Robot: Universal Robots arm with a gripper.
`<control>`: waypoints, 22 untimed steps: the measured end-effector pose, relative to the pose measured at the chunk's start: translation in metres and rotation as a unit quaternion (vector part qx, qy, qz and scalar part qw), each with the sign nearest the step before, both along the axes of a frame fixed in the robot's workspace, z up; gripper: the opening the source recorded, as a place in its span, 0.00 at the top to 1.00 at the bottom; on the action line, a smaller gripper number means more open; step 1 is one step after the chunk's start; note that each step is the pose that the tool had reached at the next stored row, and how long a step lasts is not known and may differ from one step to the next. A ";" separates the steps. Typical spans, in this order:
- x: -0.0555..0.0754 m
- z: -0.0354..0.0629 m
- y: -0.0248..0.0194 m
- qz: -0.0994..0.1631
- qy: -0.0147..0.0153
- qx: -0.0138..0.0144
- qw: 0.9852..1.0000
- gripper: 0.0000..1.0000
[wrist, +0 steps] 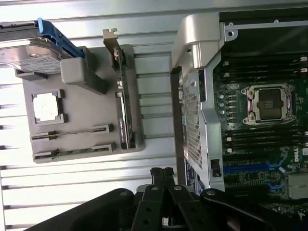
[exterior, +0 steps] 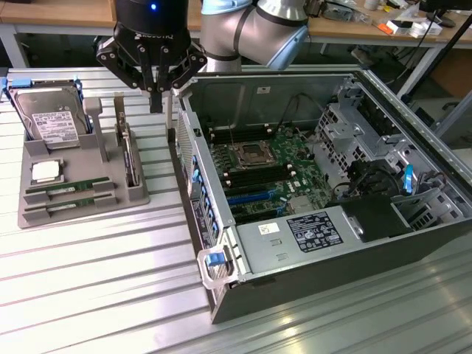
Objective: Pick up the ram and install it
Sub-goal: 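Reach for the ram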
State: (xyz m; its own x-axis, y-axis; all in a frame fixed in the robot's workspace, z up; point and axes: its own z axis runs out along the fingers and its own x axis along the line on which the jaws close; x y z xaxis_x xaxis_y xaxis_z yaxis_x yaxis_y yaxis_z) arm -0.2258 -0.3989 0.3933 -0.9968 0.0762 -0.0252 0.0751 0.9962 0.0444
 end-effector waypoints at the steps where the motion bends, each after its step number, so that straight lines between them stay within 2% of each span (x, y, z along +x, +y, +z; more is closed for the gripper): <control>1: -0.001 0.0000 0.0000 0.000 0.000 0.000 1.000 0.89; 13: -0.017 0.0000 0.0000 0.000 0.000 0.000 1.000 0.89; 22: -0.044 -0.0001 0.0000 0.000 0.000 0.000 1.000 0.89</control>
